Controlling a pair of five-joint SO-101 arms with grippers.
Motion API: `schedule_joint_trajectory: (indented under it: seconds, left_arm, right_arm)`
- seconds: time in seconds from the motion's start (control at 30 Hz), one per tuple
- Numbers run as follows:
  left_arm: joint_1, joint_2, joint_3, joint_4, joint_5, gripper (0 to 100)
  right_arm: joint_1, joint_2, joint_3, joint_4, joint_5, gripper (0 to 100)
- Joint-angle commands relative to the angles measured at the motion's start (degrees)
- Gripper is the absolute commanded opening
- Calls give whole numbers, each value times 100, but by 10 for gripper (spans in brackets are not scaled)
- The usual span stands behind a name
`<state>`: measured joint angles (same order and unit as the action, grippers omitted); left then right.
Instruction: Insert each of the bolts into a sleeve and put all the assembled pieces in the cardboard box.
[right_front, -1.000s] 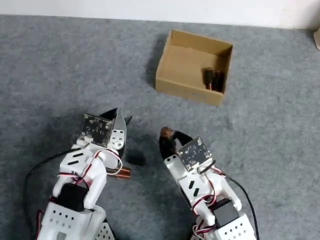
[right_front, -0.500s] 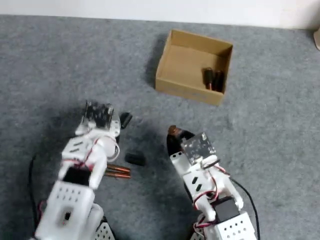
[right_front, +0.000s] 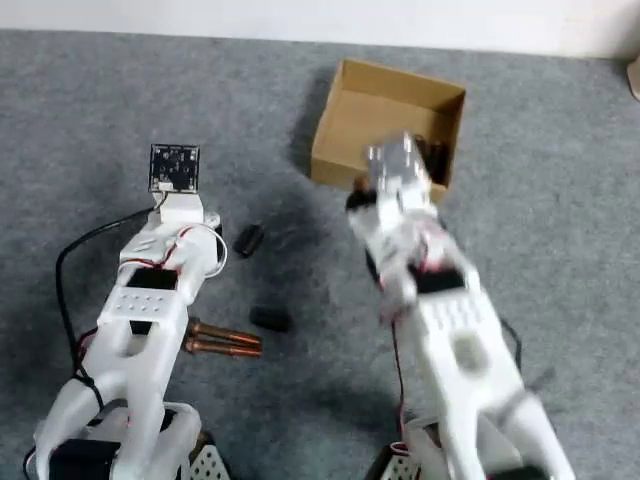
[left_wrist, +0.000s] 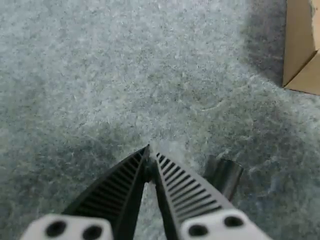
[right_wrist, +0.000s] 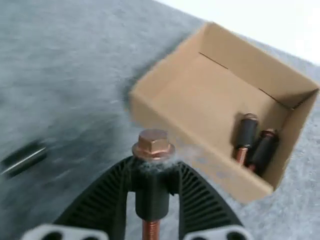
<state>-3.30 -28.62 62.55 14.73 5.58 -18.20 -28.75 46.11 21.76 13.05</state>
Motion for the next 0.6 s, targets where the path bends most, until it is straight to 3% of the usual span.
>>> schedule_joint_trajectory:
  seconds: [0.0,0.3,0.57]
  left_arm:
    - [-75,22,-303,-123,53,10]
    - [-57,66,-303,-299,35,10]
    - [-48,66,-295,-334,35,10]
  right_arm:
    - [435,1789,-1921,-215,-18,5]
    - [901,4312,-5095,1059,-35,5]
    - [927,5464,-6457,1736,-44,5]
